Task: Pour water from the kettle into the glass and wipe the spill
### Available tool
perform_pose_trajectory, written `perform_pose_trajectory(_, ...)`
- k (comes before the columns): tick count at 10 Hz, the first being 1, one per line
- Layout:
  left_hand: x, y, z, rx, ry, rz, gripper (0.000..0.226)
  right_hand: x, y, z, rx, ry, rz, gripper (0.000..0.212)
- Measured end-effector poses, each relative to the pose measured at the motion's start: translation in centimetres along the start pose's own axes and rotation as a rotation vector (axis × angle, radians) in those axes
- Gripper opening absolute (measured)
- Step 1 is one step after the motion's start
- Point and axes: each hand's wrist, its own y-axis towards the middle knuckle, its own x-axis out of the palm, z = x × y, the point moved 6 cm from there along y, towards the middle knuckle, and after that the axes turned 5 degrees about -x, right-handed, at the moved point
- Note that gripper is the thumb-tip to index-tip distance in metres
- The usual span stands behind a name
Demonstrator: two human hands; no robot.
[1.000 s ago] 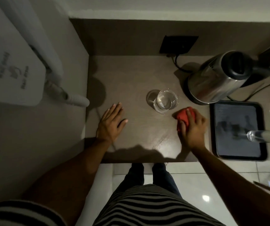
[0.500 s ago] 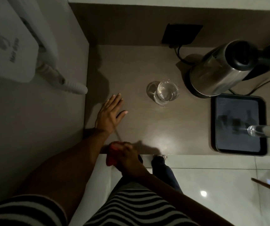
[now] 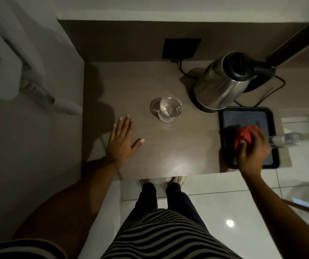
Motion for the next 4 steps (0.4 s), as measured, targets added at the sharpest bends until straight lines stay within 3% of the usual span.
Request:
perform_pose_trajectory(1,0.4,0.1,0.1,-0.002,0.046,-0.043,0.089,2.5,0.4,1.7,0.022,-0.13,-0.244,0.076)
perform_pose_trajectory(3,-0.4,0.2,0.5,-0.025,0.092,-0.183,0.094,3.4,0.8,2.2,0.047,-0.316,-0.412,0.077)
perform_pose_trajectory(4,-1.8,-0.1,1.8,-0.058,-0.025,-0.157,0.101,3.2,1.2,1.8,0.108,-0.351,-0.472,0.074)
